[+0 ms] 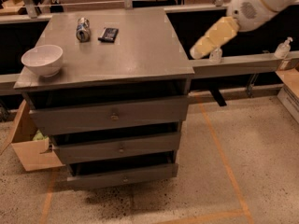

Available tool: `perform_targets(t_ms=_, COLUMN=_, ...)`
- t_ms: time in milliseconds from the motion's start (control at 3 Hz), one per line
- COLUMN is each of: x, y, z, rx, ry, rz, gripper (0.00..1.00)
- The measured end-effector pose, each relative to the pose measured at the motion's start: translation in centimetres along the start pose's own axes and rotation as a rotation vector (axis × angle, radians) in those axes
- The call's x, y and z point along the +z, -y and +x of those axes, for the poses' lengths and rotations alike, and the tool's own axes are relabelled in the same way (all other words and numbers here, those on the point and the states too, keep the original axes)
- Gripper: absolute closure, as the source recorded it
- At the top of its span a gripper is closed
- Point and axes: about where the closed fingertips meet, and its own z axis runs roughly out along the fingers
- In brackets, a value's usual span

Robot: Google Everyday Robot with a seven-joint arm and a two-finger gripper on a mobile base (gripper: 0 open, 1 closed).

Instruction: Move redbull can near white bowl

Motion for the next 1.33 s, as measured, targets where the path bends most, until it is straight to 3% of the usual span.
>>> perform_targets(t_ms=333, x=4.7, y=1.9, z=-6.4, rx=0.116, ry=0.061, rz=0.028, gripper=0.0)
perform_targets(t_ms=667, x=10.0, y=2.2, z=-13.5, rx=0.199, ry=0.104, rz=0.062, gripper=0.0)
perform_targets(t_ms=1000, x=10.0, y=2.3, z=-13.4, rx=0.198, ry=0.104, rz=0.062, gripper=0.0)
perform_targets(t_ms=1333, x=10.6, y=2.8, z=-14.9, rx=0.219, ry=0.143, rz=0.108, gripper=0.0)
